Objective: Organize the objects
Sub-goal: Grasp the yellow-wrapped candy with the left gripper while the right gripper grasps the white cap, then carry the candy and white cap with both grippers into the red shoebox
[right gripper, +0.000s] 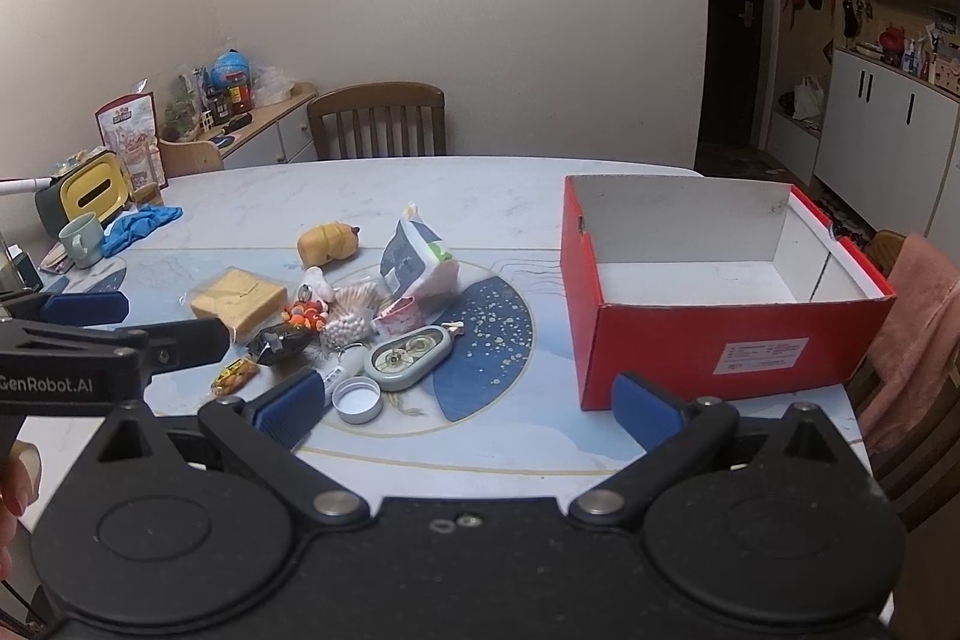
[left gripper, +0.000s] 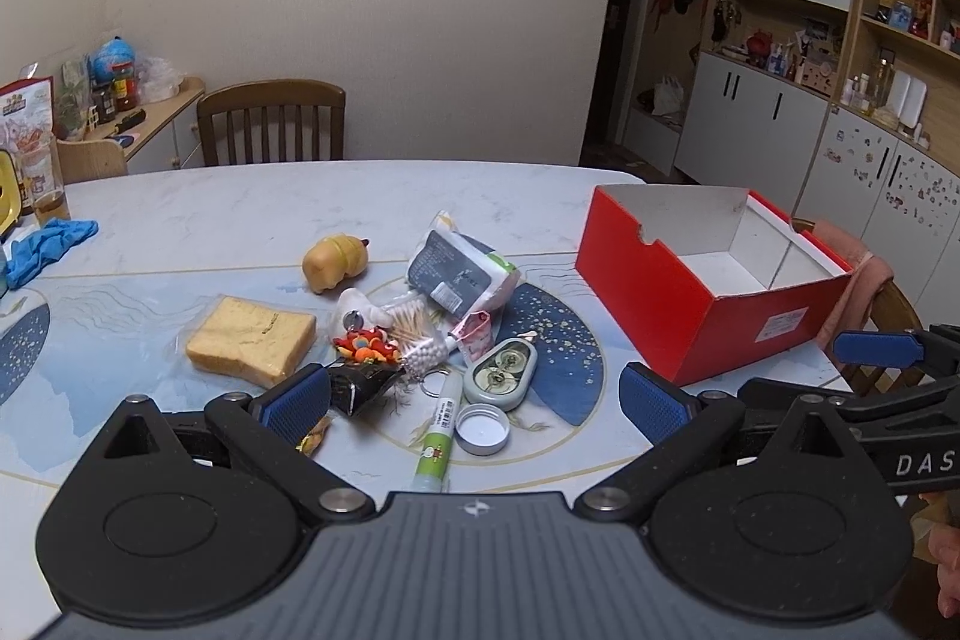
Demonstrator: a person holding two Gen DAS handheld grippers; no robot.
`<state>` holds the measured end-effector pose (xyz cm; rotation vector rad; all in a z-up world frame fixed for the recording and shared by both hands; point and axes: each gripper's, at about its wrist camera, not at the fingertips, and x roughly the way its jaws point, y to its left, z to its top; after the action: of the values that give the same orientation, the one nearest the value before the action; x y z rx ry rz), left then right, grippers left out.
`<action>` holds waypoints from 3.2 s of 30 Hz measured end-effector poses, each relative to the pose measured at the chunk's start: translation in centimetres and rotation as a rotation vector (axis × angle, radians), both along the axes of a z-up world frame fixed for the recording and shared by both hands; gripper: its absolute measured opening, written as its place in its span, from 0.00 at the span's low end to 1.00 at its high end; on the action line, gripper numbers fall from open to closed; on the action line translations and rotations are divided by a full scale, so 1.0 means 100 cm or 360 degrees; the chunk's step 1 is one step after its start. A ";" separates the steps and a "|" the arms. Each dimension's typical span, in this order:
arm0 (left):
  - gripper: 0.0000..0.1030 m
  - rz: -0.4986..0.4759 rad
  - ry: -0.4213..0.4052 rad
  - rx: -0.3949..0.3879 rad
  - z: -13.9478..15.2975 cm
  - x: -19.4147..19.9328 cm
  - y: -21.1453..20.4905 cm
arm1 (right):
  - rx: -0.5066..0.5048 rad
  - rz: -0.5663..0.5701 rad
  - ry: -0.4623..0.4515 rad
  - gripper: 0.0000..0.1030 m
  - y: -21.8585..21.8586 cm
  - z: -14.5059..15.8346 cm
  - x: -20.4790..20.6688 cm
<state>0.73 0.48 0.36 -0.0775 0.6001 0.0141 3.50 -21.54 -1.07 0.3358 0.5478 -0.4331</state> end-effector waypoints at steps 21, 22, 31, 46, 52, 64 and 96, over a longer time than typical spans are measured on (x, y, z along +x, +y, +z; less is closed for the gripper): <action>1.00 0.0038 0.0159 0.0017 -0.048 0.049 0.069 | 0.0079 0.0135 0.0180 0.98 0.013 -0.033 0.078; 1.00 0.0038 0.0166 0.0034 -0.053 0.051 0.073 | 0.0076 0.0135 0.0197 0.98 0.013 -0.036 0.083; 0.97 -0.0040 0.0286 0.0150 -0.097 0.071 0.093 | 0.0108 0.0150 0.0366 0.88 0.006 -0.080 0.129; 0.53 -0.0137 0.0441 0.0107 -0.124 0.096 0.111 | 0.0208 0.0153 0.0479 0.71 0.001 -0.109 0.173; 0.36 -0.0216 0.0441 0.0118 -0.122 0.096 0.109 | 0.0205 0.0165 0.0478 0.53 0.005 -0.105 0.181; 0.18 -0.0262 0.0428 0.0071 -0.117 0.092 0.113 | 0.0201 0.0105 0.0488 0.36 0.011 -0.095 0.171; 0.18 -0.0577 0.0183 0.0088 -0.003 0.170 -0.088 | 0.0024 0.0000 0.0223 0.36 -0.149 -0.005 0.030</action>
<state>17.71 -8.31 0.02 0.0871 0.7216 -0.3177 6.51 -36.46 -1.54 0.3213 0.6881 -0.4547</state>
